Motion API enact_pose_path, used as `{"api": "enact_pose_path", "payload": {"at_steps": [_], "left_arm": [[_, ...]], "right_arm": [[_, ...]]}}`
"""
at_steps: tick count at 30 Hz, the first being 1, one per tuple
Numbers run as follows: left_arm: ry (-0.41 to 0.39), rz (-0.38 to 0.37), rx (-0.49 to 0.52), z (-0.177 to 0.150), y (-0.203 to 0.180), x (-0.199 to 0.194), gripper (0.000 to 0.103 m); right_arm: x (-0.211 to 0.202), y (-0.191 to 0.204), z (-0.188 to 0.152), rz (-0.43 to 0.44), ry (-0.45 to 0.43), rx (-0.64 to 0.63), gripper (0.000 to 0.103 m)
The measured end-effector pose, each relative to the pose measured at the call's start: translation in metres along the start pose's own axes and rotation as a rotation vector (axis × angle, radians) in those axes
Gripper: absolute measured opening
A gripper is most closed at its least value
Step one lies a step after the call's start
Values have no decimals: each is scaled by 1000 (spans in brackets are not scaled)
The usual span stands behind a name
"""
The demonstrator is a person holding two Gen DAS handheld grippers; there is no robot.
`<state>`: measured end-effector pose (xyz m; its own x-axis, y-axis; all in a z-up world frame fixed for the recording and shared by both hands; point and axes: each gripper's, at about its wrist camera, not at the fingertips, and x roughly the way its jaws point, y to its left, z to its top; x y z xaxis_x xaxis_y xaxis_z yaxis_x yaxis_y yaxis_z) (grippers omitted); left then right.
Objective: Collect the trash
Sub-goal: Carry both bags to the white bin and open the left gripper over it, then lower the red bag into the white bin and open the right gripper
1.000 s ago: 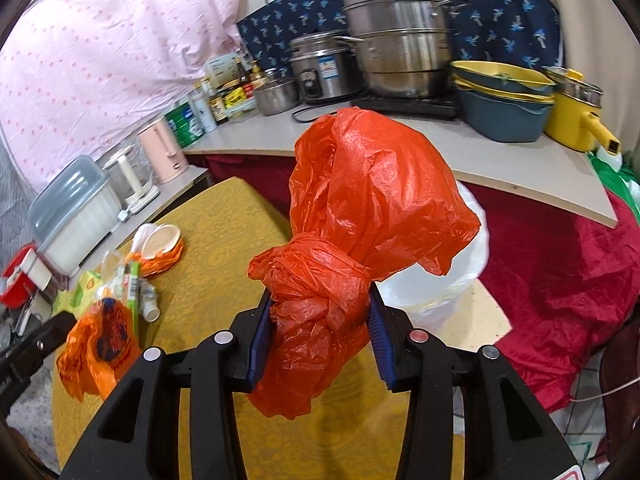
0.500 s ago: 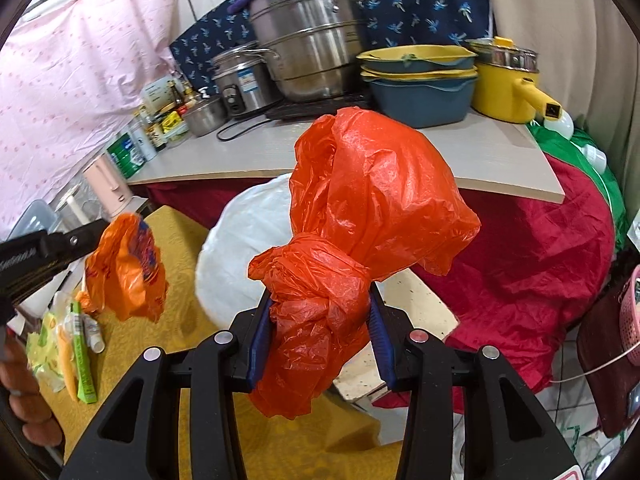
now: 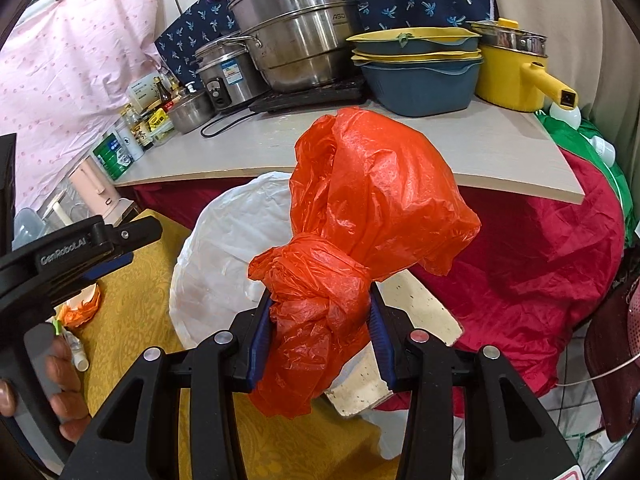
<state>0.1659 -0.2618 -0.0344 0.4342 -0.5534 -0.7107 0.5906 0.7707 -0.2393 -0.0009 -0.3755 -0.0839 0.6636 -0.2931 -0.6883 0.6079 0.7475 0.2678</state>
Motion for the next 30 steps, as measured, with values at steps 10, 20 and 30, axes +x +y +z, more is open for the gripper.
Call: {"api": "enact_pose_path", "payload": {"at_steps": [10, 20, 30], "left_arm": [[-34, 101, -23, -5, 31, -16, 65], [-67, 155, -67, -14, 58, -41, 70], [-104, 180, -95, -27, 71, -77, 74]], "right_arm": [[22, 34, 19, 38, -10, -50, 46], [23, 56, 25, 36, -27, -85, 57], [-13, 76, 24, 58, -73, -104, 63]]}}
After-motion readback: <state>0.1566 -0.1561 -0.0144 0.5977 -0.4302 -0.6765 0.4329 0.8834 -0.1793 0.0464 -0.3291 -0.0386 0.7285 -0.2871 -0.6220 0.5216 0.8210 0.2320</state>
